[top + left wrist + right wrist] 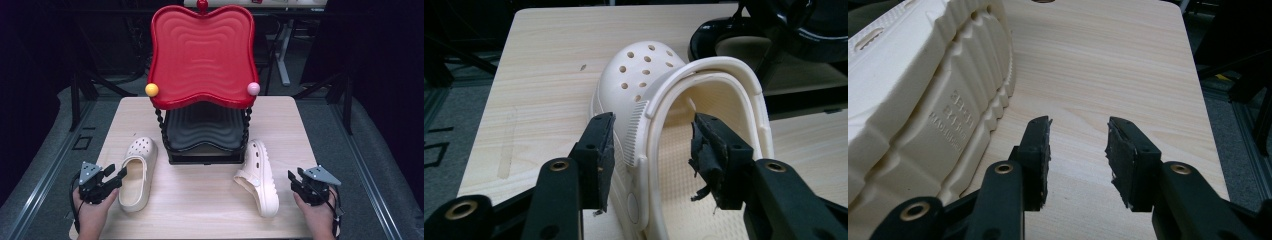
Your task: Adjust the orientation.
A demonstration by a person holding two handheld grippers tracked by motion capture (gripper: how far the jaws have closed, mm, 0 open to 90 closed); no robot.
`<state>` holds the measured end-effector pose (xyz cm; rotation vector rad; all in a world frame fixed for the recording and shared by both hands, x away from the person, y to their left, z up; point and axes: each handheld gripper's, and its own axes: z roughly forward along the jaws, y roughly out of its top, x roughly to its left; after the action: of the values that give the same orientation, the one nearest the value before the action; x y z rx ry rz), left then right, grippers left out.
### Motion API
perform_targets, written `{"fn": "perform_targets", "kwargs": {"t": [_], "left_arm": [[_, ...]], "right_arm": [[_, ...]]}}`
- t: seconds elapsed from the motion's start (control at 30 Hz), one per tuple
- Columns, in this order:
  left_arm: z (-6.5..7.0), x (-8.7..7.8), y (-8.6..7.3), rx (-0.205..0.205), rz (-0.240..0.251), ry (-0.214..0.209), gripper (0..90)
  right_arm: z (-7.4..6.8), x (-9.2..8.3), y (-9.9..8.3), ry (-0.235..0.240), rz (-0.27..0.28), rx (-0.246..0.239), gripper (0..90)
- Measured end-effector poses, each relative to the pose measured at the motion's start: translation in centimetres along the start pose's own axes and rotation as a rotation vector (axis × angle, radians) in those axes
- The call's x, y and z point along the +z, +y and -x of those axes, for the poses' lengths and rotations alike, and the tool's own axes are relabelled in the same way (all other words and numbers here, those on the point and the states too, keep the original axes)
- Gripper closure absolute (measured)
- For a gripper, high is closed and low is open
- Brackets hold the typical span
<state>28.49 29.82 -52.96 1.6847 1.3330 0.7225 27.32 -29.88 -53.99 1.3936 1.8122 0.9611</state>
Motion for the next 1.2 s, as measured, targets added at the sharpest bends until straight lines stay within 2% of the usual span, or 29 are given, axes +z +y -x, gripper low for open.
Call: {"fn": "perform_targets", "kwargs": {"t": [0.17,0.27,0.37,0.53,0.7,0.93,1.13,1.2], "left_arm": [[0.5,0.3,0.1,0.029,0.007,0.004,52.9],[0.6,0.8,0.2,0.035,-0.016,0.005,53.3],[0.7,1.5,0.3,0.062,-0.023,0.031,55.1],[0.6,2.1,0.5,0.081,-0.034,0.064,61.2],[0.7,2.8,0.7,0.090,-0.045,0.069,62.4],[1.9,3.4,1.1,0.158,-0.045,0.099,62.1],[1.6,3.6,1.1,0.158,-0.055,0.098,62.9],[1.4,3.7,1.0,0.173,-0.066,0.106,67.6]], "right_arm": [[0.1,0.0,0.0,0.000,-0.004,0.005,61.4],[0.0,0.1,0.0,0.003,-0.006,0.008,61.4],[0.0,0.1,-0.1,0.005,-0.009,0.007,61.4],[0.0,0.2,-0.1,0.004,-0.009,0.016,61.4],[0.0,0.3,-0.1,0.009,-0.013,0.026,61.4],[0.2,0.4,-0.2,0.010,-0.016,0.037,61.3],[0.3,0.5,-0.3,0.017,-0.020,0.049,61.3],[0.3,0.5,-0.3,0.019,-0.023,0.053,61.3]]}}
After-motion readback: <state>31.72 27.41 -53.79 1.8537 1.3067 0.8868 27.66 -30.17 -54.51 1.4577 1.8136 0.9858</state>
